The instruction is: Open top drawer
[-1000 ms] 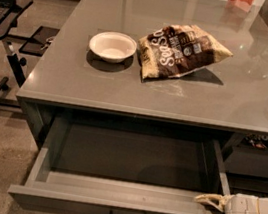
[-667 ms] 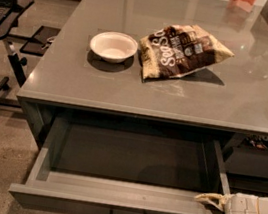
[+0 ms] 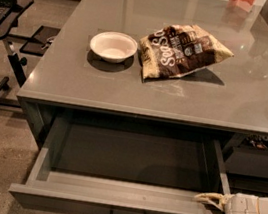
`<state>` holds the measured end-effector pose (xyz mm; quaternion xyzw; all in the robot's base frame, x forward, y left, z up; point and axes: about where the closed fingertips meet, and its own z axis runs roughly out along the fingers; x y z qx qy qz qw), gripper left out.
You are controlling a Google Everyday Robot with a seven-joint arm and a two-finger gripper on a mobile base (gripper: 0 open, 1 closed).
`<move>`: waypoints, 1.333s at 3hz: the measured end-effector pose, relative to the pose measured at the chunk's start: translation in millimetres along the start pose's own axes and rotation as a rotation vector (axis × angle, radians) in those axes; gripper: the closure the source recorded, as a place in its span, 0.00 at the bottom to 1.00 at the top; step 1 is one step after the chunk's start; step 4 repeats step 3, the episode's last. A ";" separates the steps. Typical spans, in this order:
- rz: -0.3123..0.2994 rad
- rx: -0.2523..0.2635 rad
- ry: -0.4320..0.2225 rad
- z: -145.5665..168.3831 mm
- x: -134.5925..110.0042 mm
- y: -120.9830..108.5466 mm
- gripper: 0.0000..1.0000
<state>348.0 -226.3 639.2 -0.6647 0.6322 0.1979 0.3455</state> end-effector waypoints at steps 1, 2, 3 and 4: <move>0.000 0.000 0.000 0.0 0.0 0.0 0.12; 0.000 0.000 0.000 0.0 0.0 0.0 0.00; 0.000 0.000 0.000 0.1 0.0 0.0 0.00; 0.000 0.000 0.000 0.1 0.0 0.0 0.00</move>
Offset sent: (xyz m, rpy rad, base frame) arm 0.0000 0.0000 0.0000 0.0000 0.0000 0.0000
